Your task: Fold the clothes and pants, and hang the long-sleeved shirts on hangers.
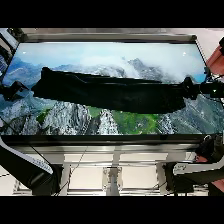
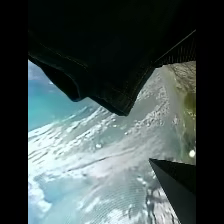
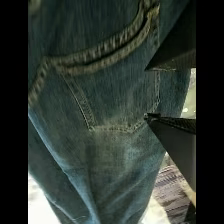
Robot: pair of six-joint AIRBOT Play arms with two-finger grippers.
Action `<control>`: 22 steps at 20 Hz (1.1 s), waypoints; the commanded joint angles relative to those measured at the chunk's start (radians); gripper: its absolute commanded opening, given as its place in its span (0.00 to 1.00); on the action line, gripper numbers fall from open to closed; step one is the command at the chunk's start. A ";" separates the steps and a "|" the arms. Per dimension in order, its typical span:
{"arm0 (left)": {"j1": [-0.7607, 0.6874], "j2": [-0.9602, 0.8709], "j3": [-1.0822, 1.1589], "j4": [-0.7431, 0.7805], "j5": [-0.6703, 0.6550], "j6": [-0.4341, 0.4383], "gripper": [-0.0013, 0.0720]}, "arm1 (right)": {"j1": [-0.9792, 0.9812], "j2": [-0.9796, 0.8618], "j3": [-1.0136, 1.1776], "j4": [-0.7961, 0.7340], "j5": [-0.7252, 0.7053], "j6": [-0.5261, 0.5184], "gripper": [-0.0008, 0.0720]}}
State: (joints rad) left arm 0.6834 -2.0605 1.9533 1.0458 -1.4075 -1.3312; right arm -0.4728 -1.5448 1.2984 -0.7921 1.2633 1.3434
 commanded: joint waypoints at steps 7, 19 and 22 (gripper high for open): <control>-0.040 -0.072 0.002 -0.113 0.065 0.052 0.91 | 0.083 0.001 0.001 -0.018 -0.034 0.006 0.46; -0.100 -0.088 0.002 -0.055 0.083 -0.019 0.11 | 0.083 0.001 0.001 -0.056 -0.060 0.006 0.46; -0.097 -0.068 0.002 -0.040 0.059 -0.033 0.05 | 0.083 0.001 0.001 -0.056 -0.059 0.006 0.46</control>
State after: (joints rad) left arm 0.5846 -2.1426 1.9541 0.9981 -1.3254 -1.3491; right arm -0.3908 -1.5448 1.2984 -0.8467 1.2072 1.3499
